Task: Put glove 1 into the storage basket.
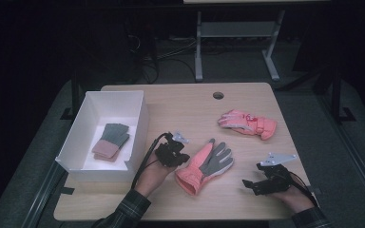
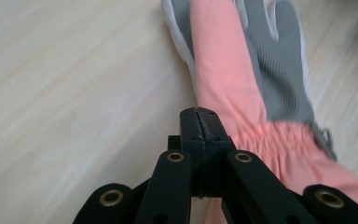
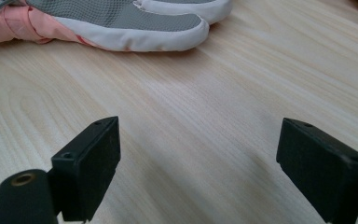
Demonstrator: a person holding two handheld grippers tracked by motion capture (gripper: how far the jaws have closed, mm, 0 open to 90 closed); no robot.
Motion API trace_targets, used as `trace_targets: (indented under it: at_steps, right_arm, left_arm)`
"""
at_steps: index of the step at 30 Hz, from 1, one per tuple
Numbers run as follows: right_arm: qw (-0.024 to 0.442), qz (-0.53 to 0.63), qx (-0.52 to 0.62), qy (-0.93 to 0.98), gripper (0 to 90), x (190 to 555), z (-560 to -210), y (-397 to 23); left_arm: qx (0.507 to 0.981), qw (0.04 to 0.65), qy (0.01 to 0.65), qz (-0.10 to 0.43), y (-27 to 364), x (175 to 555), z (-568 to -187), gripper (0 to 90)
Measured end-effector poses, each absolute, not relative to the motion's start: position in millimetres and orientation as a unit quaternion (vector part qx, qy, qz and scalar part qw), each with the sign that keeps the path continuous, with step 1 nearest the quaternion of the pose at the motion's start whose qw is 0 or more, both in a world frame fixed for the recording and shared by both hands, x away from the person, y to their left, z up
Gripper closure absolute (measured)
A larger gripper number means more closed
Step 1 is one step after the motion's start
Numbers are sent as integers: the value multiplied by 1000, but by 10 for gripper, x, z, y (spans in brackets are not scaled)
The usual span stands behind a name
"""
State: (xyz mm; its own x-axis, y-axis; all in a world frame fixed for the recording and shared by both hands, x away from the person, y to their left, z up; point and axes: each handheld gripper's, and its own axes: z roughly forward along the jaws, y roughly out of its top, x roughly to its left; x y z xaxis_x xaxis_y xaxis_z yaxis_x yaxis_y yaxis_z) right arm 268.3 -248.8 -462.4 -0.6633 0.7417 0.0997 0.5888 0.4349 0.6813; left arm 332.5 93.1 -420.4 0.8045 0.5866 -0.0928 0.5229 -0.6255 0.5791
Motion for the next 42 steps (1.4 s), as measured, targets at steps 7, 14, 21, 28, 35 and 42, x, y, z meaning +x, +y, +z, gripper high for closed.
trace_targets:
  at_steps: [7, 14, 21, 28, 35, 42]
  right_arm:
    - [107, 353, 397, 840, 132, 2669, -4620, -2489]
    - [106, 352, 400, 839, 132, 2620, -4609, -2517]
    - [107, 352, 405, 837, 132, 2555, -4617, -2598]
    - [102, 353, 407, 836, 132, 2489, -4623, -2635]
    - [100, 348, 398, 843, 133, 2465, -4632, -2639]
    - [94, 341, 385, 853, 132, 2462, -4634, -2597]
  left_arm:
    - [900, 310, 306, 23, 972, 3229, -4263, 897]
    - [914, 305, 268, -6, 916, 3061, -4278, 897]
    - [917, 313, 245, -24, 782, 2967, -4293, 897]
    - [917, 327, 225, -40, 571, 2907, -4333, 897]
    - [919, 334, 205, -49, 353, 2937, -4361, 897]
    - [922, 332, 191, -51, 187, 2962, -4391, 897]
